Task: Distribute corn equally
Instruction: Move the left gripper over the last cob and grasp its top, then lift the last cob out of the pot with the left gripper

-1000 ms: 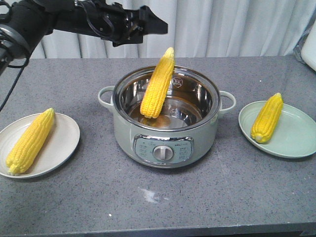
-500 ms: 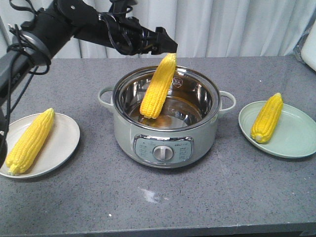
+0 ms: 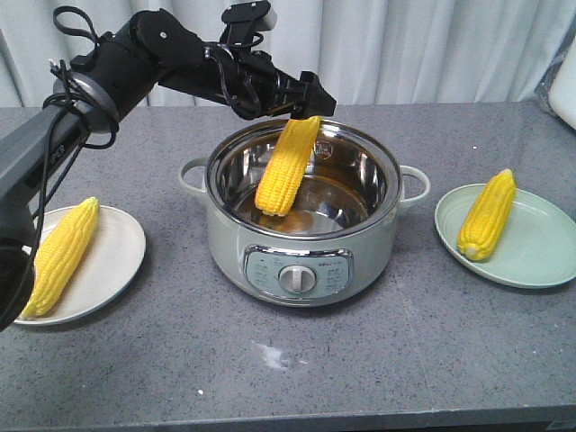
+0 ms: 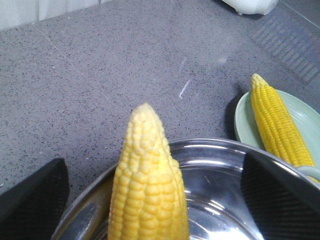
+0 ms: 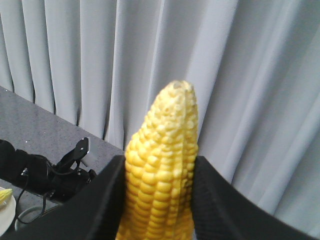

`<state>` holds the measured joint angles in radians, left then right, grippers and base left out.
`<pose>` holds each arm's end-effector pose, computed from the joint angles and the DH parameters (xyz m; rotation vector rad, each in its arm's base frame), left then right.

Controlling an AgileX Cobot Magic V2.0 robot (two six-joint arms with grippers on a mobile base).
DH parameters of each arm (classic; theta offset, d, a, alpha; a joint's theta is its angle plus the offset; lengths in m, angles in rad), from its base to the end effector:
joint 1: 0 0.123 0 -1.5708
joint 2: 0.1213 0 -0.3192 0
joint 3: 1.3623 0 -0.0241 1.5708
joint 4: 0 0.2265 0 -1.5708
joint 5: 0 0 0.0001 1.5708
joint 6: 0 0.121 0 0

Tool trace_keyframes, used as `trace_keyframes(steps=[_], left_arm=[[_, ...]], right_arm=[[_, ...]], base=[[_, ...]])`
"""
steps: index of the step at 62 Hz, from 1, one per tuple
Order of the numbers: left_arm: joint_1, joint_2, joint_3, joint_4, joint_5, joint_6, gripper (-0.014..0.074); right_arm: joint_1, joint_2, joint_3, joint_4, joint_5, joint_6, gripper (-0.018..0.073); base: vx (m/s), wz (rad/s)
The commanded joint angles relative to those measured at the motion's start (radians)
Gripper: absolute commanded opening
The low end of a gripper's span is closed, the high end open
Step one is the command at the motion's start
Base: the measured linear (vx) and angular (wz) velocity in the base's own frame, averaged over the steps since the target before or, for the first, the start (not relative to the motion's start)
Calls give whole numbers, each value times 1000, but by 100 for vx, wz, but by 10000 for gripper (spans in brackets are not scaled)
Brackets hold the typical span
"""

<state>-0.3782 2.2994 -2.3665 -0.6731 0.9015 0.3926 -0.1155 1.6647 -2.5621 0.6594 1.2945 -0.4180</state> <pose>0.4850 -0.2564 0.3305 0.6313 2.1274 -0.8085 0.2747 0.0399 0.6134 -0.5204 1.6997 0.3357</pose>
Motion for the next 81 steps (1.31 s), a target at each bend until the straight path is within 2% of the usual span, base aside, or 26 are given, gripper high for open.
trace_keyframes(steps=[1,16,28,41,58,66,81], left_arm=[[-11,-48,-33,-21,-61,-3,645],[-33,-28,-33,33,-67,-2,624],[-37,-24,-33,38,-70,-2,540],[-38,-24,-33,37,-78,-2,365],[-38,-32,-34,34,-96,-2,83],[-38,-47,-34,30,-104,-1,-10],[-33,-121,-34,31,-128,1,-8]], right_arm=[[-6,-30,-14,15,-5,-3,-1],[-6,-30,-14,15,-5,-3,-1],[-6,-30,-14,15,-5,-3,-1],[-6,-30,-14,15,-5,-3,-1],[-6,-30,-14,3,-5,-3,-1],[-6,-30,-14,-15,-5,-3,-1],[-6,-30,-14,-21,-6,-3,-1]], base=[[0,0],[0,0],[0,0],[0,0],[0,0],[0,0],[0,0]])
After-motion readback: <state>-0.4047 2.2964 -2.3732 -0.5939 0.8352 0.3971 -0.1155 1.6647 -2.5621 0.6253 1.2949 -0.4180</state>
